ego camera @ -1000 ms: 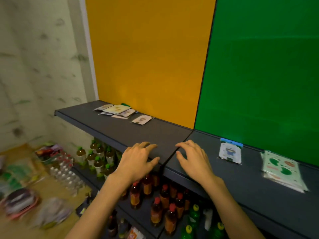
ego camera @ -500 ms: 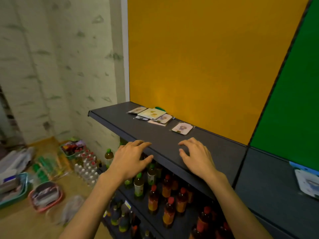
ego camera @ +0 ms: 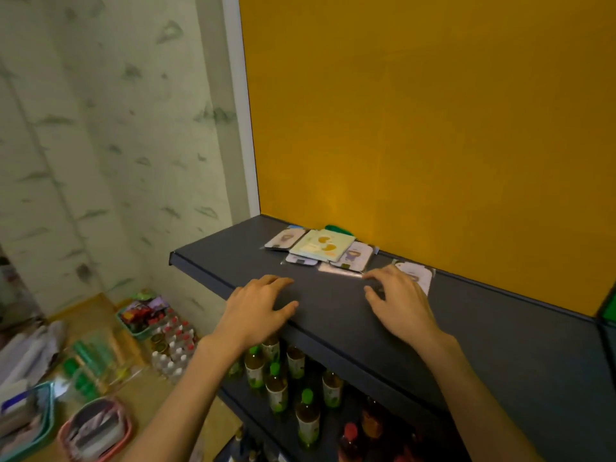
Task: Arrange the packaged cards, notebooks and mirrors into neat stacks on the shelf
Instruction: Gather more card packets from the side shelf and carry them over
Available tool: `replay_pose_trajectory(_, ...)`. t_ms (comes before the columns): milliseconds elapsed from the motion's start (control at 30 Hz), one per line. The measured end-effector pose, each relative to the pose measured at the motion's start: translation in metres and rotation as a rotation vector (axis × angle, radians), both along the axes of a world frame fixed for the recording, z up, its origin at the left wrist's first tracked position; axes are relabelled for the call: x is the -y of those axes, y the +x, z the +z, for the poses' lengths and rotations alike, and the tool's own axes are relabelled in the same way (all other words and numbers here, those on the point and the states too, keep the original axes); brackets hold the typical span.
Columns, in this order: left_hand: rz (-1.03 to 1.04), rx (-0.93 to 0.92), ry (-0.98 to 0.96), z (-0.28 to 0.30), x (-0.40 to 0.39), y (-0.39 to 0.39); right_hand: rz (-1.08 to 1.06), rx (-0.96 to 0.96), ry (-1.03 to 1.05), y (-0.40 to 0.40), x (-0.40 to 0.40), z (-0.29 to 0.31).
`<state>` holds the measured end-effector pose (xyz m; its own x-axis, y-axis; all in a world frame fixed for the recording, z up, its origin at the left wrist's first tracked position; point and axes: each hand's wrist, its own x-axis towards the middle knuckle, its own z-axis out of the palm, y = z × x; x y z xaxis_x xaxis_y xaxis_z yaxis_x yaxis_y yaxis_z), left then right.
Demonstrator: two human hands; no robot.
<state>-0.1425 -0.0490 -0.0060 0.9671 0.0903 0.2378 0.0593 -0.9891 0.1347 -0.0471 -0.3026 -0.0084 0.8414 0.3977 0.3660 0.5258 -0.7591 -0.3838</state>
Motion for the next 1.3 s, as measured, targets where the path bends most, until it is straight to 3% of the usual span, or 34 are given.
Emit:
replay_pose_trajectory(500, -0.099, -0.044, -0.008, -0.009, -0.094, 0.141, -0.235, -0.030, -0.043, 0.043, -0.048, -0.007)
replay_pose_trajectory(733, -0.049, -0.044, -0.057, -0.023, -0.132, 0.196, -0.344, -0.047, -0.070, 0.055, -0.086, -0.009)
replay_pose_trajectory(933, 0.037, -0.172, -0.178, -0.026, -0.134, 0.225, -0.420, -0.051, -0.095, 0.063, -0.111, -0.016)
replay_pose_trajectory(1067, 0.061, -0.150, -0.200, -0.026, -0.130, 0.236, -0.489, -0.028, -0.107, 0.068, -0.121, -0.018)
replay_pose_trajectory(1300, 0.097, -0.112, -0.404, -0.022, -0.136, 0.246, -0.599, -0.031, -0.122, 0.078, -0.133, -0.013)
